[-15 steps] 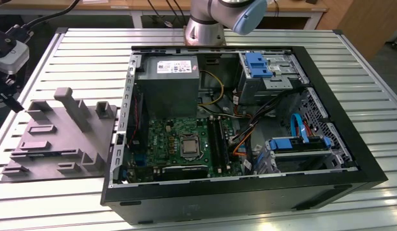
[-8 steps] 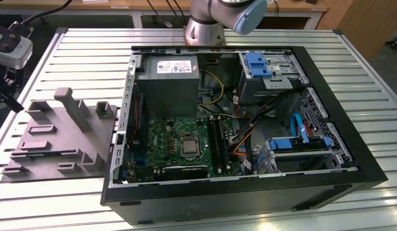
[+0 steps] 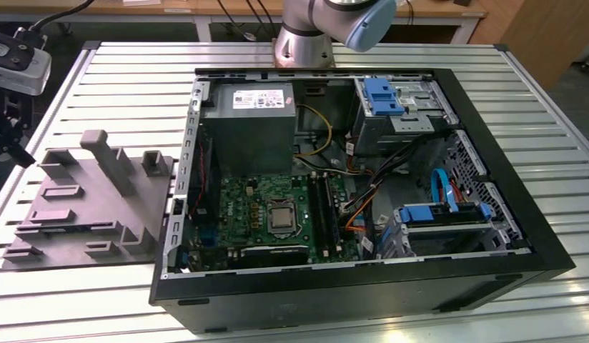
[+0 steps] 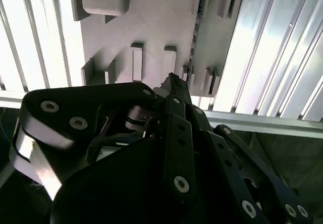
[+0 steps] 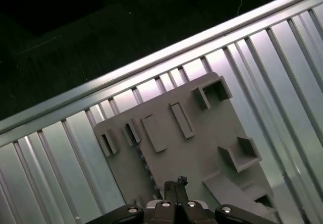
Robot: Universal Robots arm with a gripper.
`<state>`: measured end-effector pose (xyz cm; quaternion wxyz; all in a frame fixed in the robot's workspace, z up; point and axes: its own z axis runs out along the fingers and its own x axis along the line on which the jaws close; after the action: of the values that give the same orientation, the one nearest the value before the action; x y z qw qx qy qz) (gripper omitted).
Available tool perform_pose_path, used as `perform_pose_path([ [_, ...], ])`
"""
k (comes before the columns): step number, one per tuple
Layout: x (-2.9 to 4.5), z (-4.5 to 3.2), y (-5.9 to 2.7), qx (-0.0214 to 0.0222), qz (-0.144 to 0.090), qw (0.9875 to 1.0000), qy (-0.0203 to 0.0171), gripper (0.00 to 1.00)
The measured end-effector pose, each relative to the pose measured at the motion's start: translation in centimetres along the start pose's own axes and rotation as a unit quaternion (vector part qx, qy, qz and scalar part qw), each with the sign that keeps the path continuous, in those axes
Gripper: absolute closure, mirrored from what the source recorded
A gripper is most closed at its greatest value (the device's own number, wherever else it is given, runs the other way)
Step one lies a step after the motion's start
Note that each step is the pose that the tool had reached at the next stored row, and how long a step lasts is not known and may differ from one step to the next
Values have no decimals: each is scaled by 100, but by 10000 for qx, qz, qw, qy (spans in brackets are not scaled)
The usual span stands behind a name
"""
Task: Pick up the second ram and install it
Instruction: 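Pick up the second ram and move it above second insertion slot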
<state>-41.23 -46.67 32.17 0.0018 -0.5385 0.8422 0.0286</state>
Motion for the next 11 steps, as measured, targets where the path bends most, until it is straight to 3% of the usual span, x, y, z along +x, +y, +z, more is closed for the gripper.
perform_pose_path([
  [5, 0, 6, 0, -17, -448, 9990, 17, 90],
  [11, 1, 21, -1, -38, -991, 9951, 38, 90],
])
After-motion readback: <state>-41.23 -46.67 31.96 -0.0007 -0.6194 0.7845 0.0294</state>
